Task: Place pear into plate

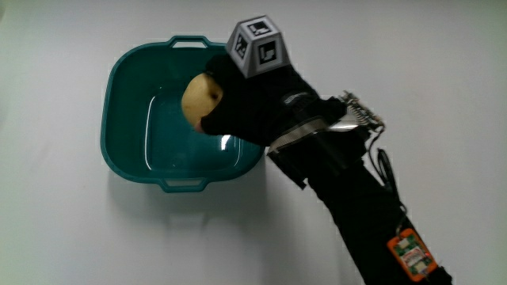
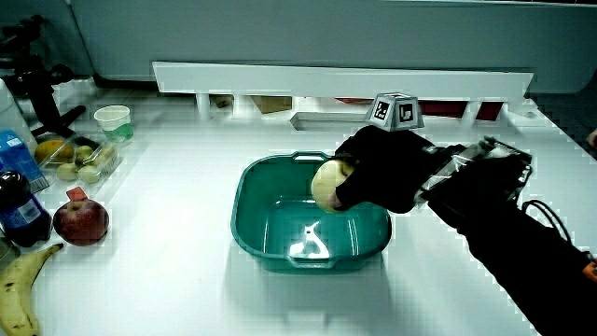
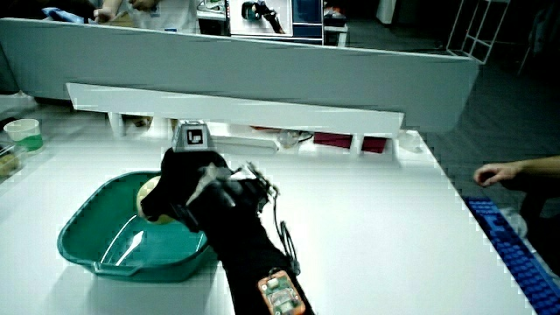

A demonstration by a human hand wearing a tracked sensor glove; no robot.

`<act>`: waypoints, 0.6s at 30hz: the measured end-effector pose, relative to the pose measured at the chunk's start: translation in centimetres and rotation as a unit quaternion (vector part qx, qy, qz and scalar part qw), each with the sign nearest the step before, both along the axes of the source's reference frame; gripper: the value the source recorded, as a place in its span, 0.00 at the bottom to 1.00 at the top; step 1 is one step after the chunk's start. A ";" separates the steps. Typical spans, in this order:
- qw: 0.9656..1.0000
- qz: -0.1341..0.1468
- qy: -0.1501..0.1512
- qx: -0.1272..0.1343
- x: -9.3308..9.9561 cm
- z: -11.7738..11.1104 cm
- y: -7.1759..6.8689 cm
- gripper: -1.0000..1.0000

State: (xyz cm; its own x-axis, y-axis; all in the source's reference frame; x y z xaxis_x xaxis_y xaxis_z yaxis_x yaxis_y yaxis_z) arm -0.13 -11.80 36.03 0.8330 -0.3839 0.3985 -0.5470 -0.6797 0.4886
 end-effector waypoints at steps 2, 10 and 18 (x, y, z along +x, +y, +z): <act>1.000 -0.005 0.001 -0.001 -0.7 0.8 0.3 0.50; 0.997 -0.011 0.072 -0.015 -2.3 5.0 1.1 0.50; 0.993 -0.020 0.109 -0.033 -3.1 7.6 1.8 0.50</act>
